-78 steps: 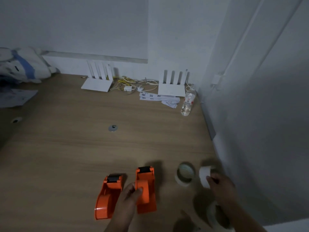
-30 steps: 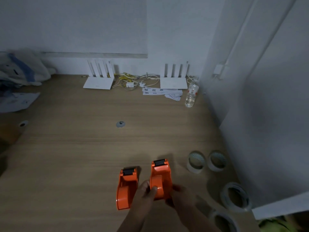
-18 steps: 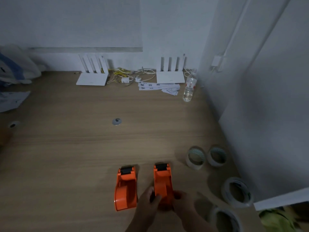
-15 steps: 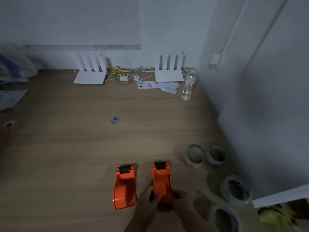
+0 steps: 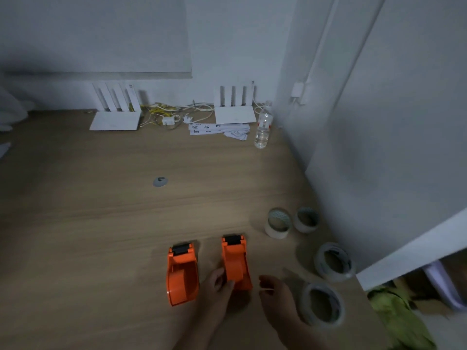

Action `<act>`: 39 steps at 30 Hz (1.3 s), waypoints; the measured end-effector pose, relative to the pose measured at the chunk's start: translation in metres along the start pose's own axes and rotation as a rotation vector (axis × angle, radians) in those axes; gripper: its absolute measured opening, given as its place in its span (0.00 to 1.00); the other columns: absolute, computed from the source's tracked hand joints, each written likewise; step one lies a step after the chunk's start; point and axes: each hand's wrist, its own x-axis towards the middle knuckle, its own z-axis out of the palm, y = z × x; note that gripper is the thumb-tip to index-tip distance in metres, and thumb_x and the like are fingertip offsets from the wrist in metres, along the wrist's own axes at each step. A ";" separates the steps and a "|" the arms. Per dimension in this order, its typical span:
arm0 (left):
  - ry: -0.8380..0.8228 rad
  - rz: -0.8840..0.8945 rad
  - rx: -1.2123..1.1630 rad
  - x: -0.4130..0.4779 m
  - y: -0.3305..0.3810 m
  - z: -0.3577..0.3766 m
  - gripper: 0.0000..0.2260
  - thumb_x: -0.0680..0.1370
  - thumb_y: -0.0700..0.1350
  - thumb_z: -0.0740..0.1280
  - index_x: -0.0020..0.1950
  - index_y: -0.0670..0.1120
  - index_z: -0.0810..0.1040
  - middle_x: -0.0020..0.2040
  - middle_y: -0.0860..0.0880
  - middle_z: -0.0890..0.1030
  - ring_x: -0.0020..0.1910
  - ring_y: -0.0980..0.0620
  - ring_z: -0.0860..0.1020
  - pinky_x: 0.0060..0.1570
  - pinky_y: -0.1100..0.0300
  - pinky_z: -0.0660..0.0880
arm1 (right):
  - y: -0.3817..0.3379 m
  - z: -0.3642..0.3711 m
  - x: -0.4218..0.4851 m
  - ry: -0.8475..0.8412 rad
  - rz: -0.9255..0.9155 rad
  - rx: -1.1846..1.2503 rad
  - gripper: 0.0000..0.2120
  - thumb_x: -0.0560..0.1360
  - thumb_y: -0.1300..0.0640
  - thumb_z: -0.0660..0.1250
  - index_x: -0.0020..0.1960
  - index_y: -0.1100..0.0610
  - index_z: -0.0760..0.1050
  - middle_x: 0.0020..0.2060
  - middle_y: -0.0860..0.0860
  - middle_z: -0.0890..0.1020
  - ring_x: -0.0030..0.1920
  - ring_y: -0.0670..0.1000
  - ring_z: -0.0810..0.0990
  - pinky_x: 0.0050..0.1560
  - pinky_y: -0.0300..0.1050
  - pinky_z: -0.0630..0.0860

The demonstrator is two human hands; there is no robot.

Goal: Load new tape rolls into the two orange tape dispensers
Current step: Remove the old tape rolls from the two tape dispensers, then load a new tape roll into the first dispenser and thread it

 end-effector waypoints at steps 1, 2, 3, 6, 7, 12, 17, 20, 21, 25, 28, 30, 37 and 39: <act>0.022 -0.001 -0.018 -0.003 0.001 -0.001 0.16 0.76 0.36 0.68 0.64 0.40 0.75 0.56 0.48 0.76 0.54 0.54 0.77 0.45 0.69 0.71 | 0.000 -0.005 -0.006 0.020 -0.012 -0.024 0.19 0.70 0.68 0.65 0.58 0.55 0.79 0.52 0.52 0.84 0.53 0.50 0.82 0.56 0.41 0.74; 0.038 -0.001 -0.027 -0.007 0.002 -0.003 0.16 0.76 0.36 0.68 0.64 0.40 0.75 0.55 0.47 0.76 0.50 0.55 0.78 0.42 0.69 0.71 | -0.001 -0.010 -0.011 0.044 -0.020 -0.036 0.19 0.70 0.68 0.65 0.58 0.54 0.80 0.51 0.51 0.84 0.53 0.50 0.82 0.55 0.40 0.74; 0.047 0.000 -0.039 -0.009 0.002 -0.004 0.16 0.76 0.36 0.68 0.63 0.41 0.76 0.54 0.47 0.77 0.45 0.59 0.78 0.40 0.70 0.70 | 0.000 -0.015 -0.016 0.074 -0.021 -0.050 0.19 0.71 0.68 0.65 0.58 0.54 0.80 0.52 0.51 0.84 0.54 0.50 0.81 0.55 0.39 0.73; 0.080 0.008 -0.082 -0.018 -0.001 -0.009 0.14 0.76 0.36 0.67 0.61 0.41 0.77 0.53 0.45 0.79 0.41 0.63 0.75 0.40 0.70 0.69 | 0.005 -0.035 -0.027 0.158 -0.072 -0.086 0.15 0.72 0.65 0.66 0.57 0.55 0.80 0.52 0.52 0.84 0.54 0.52 0.81 0.54 0.39 0.71; 0.094 0.003 -0.098 -0.021 -0.003 -0.011 0.13 0.76 0.37 0.67 0.60 0.42 0.78 0.52 0.45 0.79 0.41 0.62 0.75 0.40 0.69 0.69 | 0.007 -0.041 -0.029 0.189 -0.099 -0.100 0.13 0.73 0.62 0.67 0.57 0.54 0.81 0.51 0.53 0.85 0.53 0.53 0.82 0.53 0.40 0.72; 0.116 -0.067 -0.160 -0.037 -0.010 -0.010 0.07 0.75 0.41 0.69 0.50 0.51 0.81 0.49 0.46 0.83 0.45 0.52 0.79 0.46 0.58 0.74 | 0.016 -0.074 -0.037 0.216 -0.180 -0.124 0.11 0.72 0.54 0.71 0.54 0.53 0.81 0.40 0.48 0.84 0.46 0.54 0.83 0.47 0.46 0.77; 0.100 -0.120 -0.179 -0.053 -0.013 0.009 0.07 0.73 0.40 0.70 0.47 0.52 0.81 0.47 0.46 0.84 0.48 0.46 0.82 0.55 0.51 0.76 | 0.032 -0.099 -0.029 0.174 -0.207 -0.384 0.14 0.70 0.54 0.67 0.54 0.58 0.81 0.49 0.57 0.83 0.52 0.61 0.80 0.52 0.49 0.75; 0.103 -0.107 -0.202 -0.064 -0.009 0.026 0.06 0.73 0.39 0.70 0.47 0.49 0.82 0.43 0.44 0.84 0.43 0.47 0.82 0.49 0.53 0.76 | 0.044 -0.106 -0.023 0.128 -0.271 -0.481 0.24 0.66 0.43 0.55 0.43 0.59 0.80 0.41 0.59 0.83 0.45 0.63 0.81 0.46 0.52 0.76; 0.113 -0.104 -0.211 -0.067 -0.008 0.031 0.06 0.73 0.37 0.70 0.47 0.48 0.82 0.41 0.44 0.84 0.40 0.47 0.81 0.47 0.54 0.76 | 0.048 -0.107 -0.019 0.119 -0.293 -0.502 0.24 0.66 0.43 0.55 0.42 0.60 0.79 0.40 0.60 0.83 0.45 0.64 0.81 0.45 0.53 0.76; 0.147 -0.120 -0.223 -0.077 -0.007 0.042 0.04 0.69 0.40 0.72 0.42 0.47 0.83 0.32 0.49 0.85 0.35 0.50 0.81 0.44 0.56 0.75 | 0.050 -0.106 -0.016 -0.024 -0.262 -0.543 0.31 0.66 0.41 0.54 0.54 0.63 0.79 0.52 0.60 0.83 0.57 0.60 0.79 0.59 0.48 0.72; 0.166 -0.103 -0.206 -0.082 -0.011 0.045 0.06 0.72 0.35 0.71 0.41 0.46 0.83 0.32 0.49 0.84 0.33 0.53 0.80 0.40 0.59 0.75 | 0.047 -0.107 -0.015 -0.031 -0.221 -0.525 0.24 0.70 0.45 0.58 0.54 0.61 0.78 0.53 0.58 0.84 0.59 0.58 0.79 0.58 0.45 0.70; 0.176 -0.092 -0.174 -0.085 -0.016 0.043 0.07 0.72 0.33 0.70 0.42 0.44 0.83 0.32 0.49 0.83 0.31 0.57 0.79 0.36 0.65 0.74 | 0.049 -0.106 -0.012 -0.038 -0.185 -0.475 0.17 0.71 0.51 0.67 0.55 0.61 0.76 0.52 0.58 0.83 0.57 0.59 0.80 0.49 0.45 0.69; 0.200 -0.113 -0.177 -0.078 -0.030 0.015 0.07 0.72 0.31 0.70 0.41 0.42 0.83 0.37 0.45 0.84 0.35 0.54 0.81 0.38 0.66 0.75 | 0.059 -0.096 -0.001 -0.012 -0.034 -0.446 0.15 0.76 0.51 0.63 0.57 0.58 0.77 0.53 0.58 0.84 0.58 0.59 0.81 0.57 0.47 0.74; 0.185 -0.122 -0.163 -0.073 -0.031 0.002 0.06 0.72 0.32 0.70 0.42 0.42 0.83 0.36 0.45 0.84 0.31 0.59 0.80 0.34 0.70 0.75 | 0.052 -0.093 -0.001 0.002 -0.010 -0.460 0.15 0.76 0.50 0.62 0.55 0.58 0.79 0.55 0.57 0.84 0.59 0.58 0.79 0.58 0.47 0.74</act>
